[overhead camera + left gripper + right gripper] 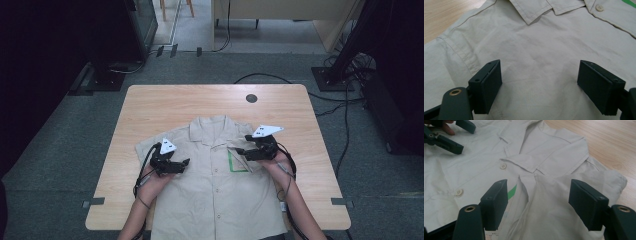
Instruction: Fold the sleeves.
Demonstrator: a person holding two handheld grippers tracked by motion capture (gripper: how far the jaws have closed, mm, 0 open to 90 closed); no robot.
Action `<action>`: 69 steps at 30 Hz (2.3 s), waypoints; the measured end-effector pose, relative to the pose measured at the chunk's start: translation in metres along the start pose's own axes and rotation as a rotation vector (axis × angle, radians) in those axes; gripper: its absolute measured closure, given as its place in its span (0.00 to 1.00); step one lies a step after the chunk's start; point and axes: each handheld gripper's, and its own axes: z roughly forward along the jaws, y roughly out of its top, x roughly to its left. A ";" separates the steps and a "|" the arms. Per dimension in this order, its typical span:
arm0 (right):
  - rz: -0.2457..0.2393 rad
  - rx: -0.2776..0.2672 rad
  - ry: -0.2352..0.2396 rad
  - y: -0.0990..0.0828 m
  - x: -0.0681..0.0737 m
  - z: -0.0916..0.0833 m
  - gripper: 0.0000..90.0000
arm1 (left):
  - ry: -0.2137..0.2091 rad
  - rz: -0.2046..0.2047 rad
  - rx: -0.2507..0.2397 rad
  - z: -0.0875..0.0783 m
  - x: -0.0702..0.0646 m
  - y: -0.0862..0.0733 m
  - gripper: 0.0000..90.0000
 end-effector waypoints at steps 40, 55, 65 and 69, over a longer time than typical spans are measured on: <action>0.044 0.005 -0.082 -0.021 -0.030 -0.028 0.31 | 0.000 0.000 0.000 0.000 0.000 0.000 0.22; 0.063 0.004 -0.111 -0.030 -0.041 -0.034 0.28 | 0.000 0.001 0.001 0.000 0.000 0.000 0.22; 0.086 0.009 -0.136 -0.037 -0.048 -0.039 0.27 | 0.000 0.001 0.000 0.000 0.000 0.000 0.22; 0.083 0.009 -0.143 -0.039 -0.050 -0.042 0.27 | -0.001 0.001 -0.001 0.000 0.000 0.000 0.23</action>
